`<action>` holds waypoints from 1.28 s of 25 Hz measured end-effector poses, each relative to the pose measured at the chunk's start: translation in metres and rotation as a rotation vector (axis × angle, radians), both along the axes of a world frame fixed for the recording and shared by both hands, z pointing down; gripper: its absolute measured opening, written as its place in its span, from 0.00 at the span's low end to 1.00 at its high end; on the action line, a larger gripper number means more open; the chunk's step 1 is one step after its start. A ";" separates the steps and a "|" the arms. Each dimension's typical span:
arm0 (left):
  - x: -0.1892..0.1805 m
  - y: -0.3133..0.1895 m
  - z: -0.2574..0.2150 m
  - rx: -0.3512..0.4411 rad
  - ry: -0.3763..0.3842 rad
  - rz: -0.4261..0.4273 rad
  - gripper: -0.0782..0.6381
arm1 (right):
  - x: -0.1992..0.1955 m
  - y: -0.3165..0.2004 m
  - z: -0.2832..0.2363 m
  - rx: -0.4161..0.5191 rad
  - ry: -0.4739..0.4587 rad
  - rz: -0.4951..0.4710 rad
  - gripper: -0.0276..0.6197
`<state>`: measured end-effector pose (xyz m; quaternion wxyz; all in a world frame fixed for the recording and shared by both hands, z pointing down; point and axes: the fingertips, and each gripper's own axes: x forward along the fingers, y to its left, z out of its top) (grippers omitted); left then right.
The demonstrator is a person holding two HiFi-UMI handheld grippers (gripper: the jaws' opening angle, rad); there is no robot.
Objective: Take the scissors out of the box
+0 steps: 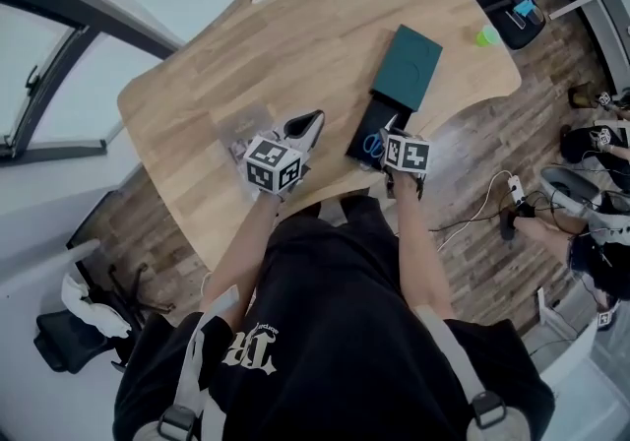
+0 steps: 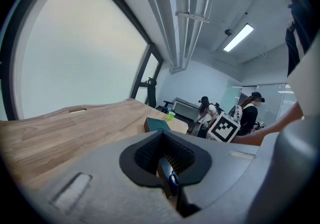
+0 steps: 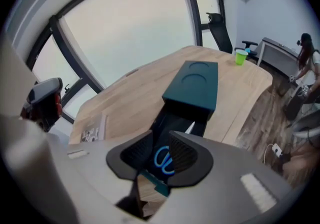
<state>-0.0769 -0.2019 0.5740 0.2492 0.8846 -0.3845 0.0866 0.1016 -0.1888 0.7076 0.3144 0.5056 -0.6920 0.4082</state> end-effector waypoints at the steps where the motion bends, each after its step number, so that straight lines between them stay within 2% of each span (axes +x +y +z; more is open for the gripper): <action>1: -0.001 0.000 0.001 -0.001 0.001 0.007 0.11 | 0.000 0.006 0.009 -0.031 0.007 0.012 0.22; 7: -0.007 -0.001 0.010 -0.009 -0.009 0.049 0.11 | 0.002 0.027 0.050 -0.167 0.079 0.051 0.26; 12: -0.009 -0.005 0.013 -0.015 -0.020 0.075 0.11 | -0.006 0.038 0.075 -0.269 0.071 0.089 0.28; 16: -0.014 -0.008 0.016 -0.017 -0.034 0.104 0.11 | -0.006 0.041 0.092 -0.316 0.099 0.122 0.32; 19: -0.018 -0.011 0.019 -0.021 -0.042 0.113 0.11 | -0.005 0.043 0.102 -0.341 0.098 0.158 0.33; 25: -0.019 -0.014 0.020 -0.028 -0.057 0.133 0.11 | -0.006 0.036 0.112 -0.341 0.107 0.176 0.28; 32: -0.024 -0.015 0.021 -0.037 -0.060 0.124 0.11 | -0.013 0.029 0.130 -0.336 0.196 0.053 0.21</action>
